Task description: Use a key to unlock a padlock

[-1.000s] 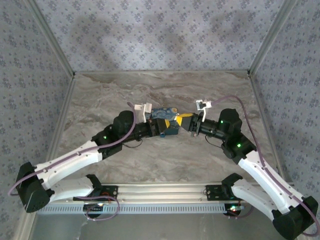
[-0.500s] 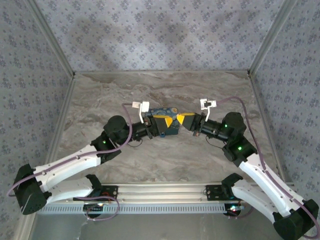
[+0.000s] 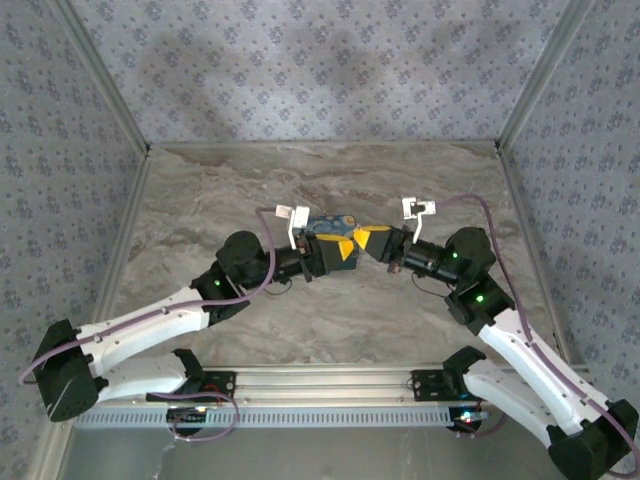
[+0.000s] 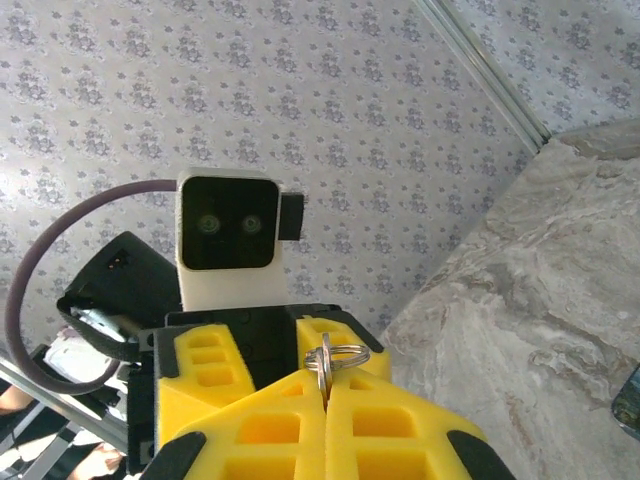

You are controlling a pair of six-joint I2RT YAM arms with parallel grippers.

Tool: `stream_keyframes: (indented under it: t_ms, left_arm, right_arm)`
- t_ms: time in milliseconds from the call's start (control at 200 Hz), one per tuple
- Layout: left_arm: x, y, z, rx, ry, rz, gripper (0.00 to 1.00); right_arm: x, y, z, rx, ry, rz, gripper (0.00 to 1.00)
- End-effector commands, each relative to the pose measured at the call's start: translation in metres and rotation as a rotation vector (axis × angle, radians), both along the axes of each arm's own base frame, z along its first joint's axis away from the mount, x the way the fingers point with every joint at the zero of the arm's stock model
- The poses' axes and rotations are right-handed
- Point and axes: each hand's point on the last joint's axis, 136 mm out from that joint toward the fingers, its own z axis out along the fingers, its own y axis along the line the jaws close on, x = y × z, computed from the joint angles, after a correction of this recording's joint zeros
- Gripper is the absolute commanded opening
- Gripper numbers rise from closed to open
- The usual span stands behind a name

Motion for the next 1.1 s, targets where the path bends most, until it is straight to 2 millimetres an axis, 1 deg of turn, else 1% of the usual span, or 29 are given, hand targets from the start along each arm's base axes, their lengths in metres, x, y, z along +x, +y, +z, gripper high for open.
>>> stream_keyframes:
  t_ms: [0,195,325,485,515,565,600,904,934,999,1094]
  left_arm:
    - [-0.008,0.000,0.035,-0.071,-0.080,-0.026,0.30]
    - [-0.009,0.004,0.041,-0.086,-0.097,-0.013,0.27]
    - [-0.010,0.005,0.045,-0.095,-0.108,-0.019,0.19]
    - [-0.011,0.003,0.047,-0.099,-0.110,-0.027,0.12]
    - [-0.011,0.004,0.048,-0.102,-0.109,-0.024,0.13]
    - [-0.010,0.004,0.046,-0.100,-0.106,-0.017,0.18]
    - [-0.009,0.006,0.047,-0.102,-0.107,-0.012,0.18]
    - [-0.010,0.008,0.050,-0.112,-0.111,-0.008,0.12]
    - [-0.010,0.008,0.049,-0.111,-0.111,-0.006,0.13]
    - [-0.009,0.009,0.048,-0.109,-0.107,0.001,0.19]
    - [-0.008,0.012,0.048,-0.110,-0.107,0.013,0.22]
  right_arm:
    - [-0.012,0.001,0.011,0.028,-0.033,0.039,0.00]
    - [-0.015,0.003,0.008,0.024,-0.029,0.058,0.00]
    - [-0.016,0.004,0.007,0.025,-0.027,0.062,0.00]
    - [-0.017,0.005,0.006,0.020,-0.030,0.068,0.00]
    - [-0.017,0.005,0.006,0.020,-0.031,0.068,0.00]
    - [-0.017,0.005,0.005,0.019,-0.029,0.067,0.00]
    - [-0.017,0.004,0.005,0.018,-0.030,0.066,0.00]
    - [-0.018,0.004,0.003,0.014,-0.029,0.071,0.00]
    - [-0.019,0.004,0.004,0.015,-0.031,0.071,0.00]
    - [-0.020,0.004,0.004,0.016,-0.032,0.074,0.00]
    - [-0.020,0.003,0.005,0.014,-0.035,0.072,0.00]
